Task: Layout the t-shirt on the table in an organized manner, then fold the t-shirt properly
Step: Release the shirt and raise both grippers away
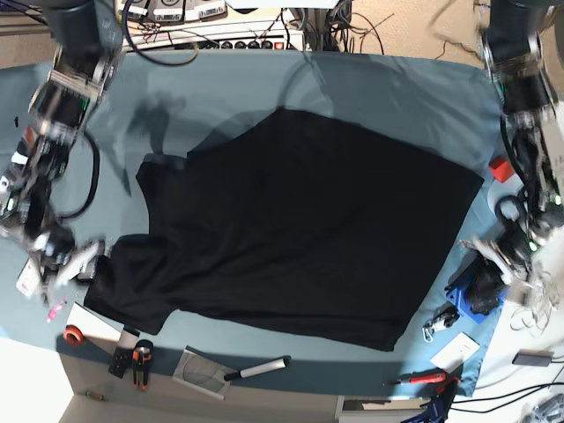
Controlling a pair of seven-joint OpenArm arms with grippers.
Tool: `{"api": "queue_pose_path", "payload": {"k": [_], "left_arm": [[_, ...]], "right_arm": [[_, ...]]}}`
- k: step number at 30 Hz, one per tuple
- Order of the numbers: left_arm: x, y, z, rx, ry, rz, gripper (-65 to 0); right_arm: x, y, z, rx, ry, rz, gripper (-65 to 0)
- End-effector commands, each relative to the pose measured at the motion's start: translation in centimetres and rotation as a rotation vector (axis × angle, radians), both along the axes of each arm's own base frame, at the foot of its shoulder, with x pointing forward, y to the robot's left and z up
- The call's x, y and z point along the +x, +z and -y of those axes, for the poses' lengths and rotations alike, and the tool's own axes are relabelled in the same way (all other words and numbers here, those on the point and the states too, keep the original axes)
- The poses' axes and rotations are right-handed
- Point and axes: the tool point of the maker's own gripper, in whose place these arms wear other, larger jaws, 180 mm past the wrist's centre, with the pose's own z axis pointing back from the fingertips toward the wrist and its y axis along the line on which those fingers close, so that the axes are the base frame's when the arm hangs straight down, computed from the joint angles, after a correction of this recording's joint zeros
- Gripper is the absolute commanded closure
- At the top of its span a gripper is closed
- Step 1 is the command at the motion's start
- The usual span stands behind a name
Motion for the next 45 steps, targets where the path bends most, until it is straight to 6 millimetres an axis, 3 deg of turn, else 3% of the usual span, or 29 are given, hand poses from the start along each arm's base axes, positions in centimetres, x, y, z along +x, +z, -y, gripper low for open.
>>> {"api": "queue_pose_path", "payload": {"k": [1,6,12,15,18,21,24,27,32,35,39,45], "left_arm": [[0.2,2.3,-0.5,0.002,0.029,0.047,0.0],[-1.8,4.4,0.3,0.061,0.060,0.056,0.0],[-4.8,5.4,1.4,0.164,0.068,0.004,0.0],[-6.7,4.2,1.1,0.205,0.108,-0.033,0.0],[-8.9,2.1,0.5,0.254,0.136,-0.109,0.0],[-11.1,0.5,-0.4,0.315,0.176,-0.179,0.0],[-12.7,0.6,-2.0,0.362,0.227,-0.192,0.0],[-14.3,1.6,-4.8,0.394,0.307,-0.188,0.0],[-17.7,4.2,-11.1,0.421,0.485,-0.173,0.0],[-19.9,5.8,-13.5,0.407,0.532,-0.153,0.0],[-22.1,7.9,-15.5,0.406,0.565,-0.115,0.0],[-23.0,9.2,-16.6,0.396,0.610,-0.084,0.0]], "right_arm": [[0.1,1.9,0.2,-0.017,0.003,0.061,-32.0],[-3.0,0.9,0.6,-0.065,-0.009,0.047,-32.0],[-7.2,0.1,4.1,-0.057,-0.116,0.030,-32.0],[-9.8,-1.8,5.8,-0.064,-0.168,-0.054,-32.0],[-12.2,-4.3,5.9,-0.080,-0.158,-0.150,-32.0],[-14.1,-6.2,5.2,-0.089,-0.119,-0.199,-32.0],[-15.2,-7.9,3.7,-0.069,-0.080,-0.229,-32.0],[-16.0,-9.9,0.9,-0.024,-0.027,-0.267,-32.0],[-16.3,-12.1,-3.9,0.044,0.052,-0.307,-32.0],[-16.6,-13.5,-6.2,0.045,0.094,-0.342,-32.0],[-16.0,-14.8,-8.3,0.035,0.059,-0.346,-32.0],[-13.3,-14.5,-8.7,-0.047,-0.002,-0.297,-32.0]]}}
